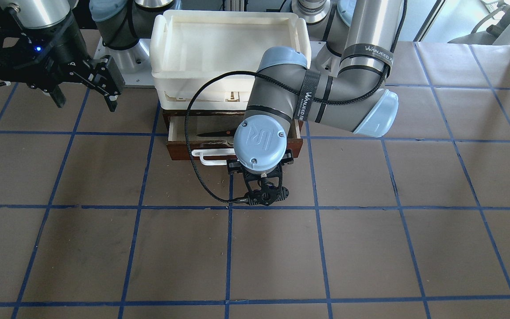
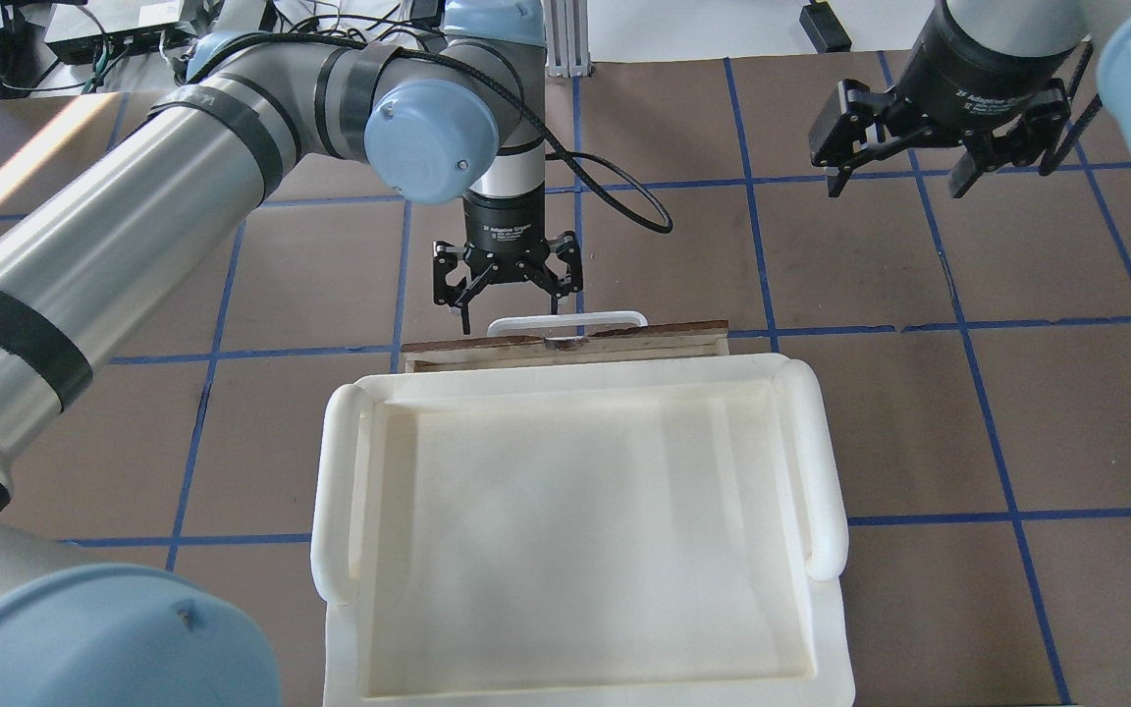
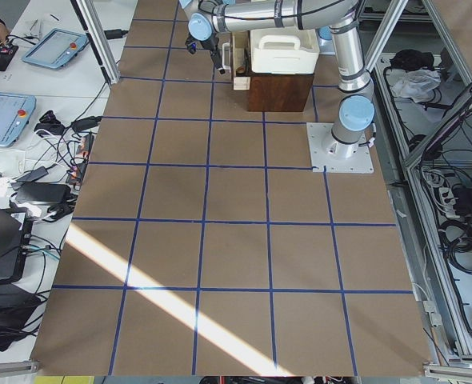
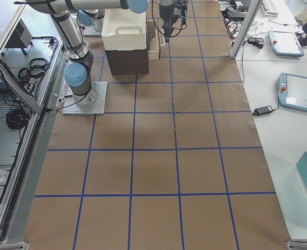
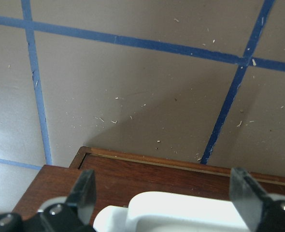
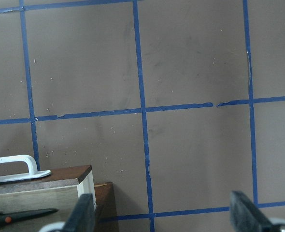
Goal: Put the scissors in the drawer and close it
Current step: 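Push the drawer closed toward the robot with the left gripper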
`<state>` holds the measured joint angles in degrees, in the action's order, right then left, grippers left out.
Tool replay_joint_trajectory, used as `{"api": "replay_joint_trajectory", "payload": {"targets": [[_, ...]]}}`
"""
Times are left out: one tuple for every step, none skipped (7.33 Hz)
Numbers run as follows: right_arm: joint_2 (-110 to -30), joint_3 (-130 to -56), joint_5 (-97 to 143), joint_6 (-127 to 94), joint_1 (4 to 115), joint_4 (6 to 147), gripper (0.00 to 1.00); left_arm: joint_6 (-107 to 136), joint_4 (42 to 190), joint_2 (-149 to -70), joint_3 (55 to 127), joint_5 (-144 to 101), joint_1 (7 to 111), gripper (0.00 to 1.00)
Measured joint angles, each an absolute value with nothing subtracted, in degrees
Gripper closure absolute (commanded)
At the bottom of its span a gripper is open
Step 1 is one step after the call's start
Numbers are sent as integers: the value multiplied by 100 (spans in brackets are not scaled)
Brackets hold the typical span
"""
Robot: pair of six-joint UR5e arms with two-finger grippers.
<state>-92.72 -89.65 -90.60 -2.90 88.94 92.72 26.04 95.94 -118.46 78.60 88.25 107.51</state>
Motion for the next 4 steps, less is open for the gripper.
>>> {"api": "replay_joint_trajectory", "payload": {"targets": [[-9272, -8965, -9061, -290, 8894, 9272, 0, 2608, 9630, -11836, 7916, 8830, 10782, 0], [-9272, -8965, -9061, -290, 8894, 9273, 0, 2610, 9655, -11831, 7959, 8834, 10811, 0], [-9272, -8965, -9061, -290, 8894, 9273, 0, 2617, 9709, -11821, 7983, 8840, 10827, 0], [-9272, -8965, -9060, -290, 8894, 9272, 0, 2632, 9827, -11797, 7993, 8846, 10833, 0]]}}
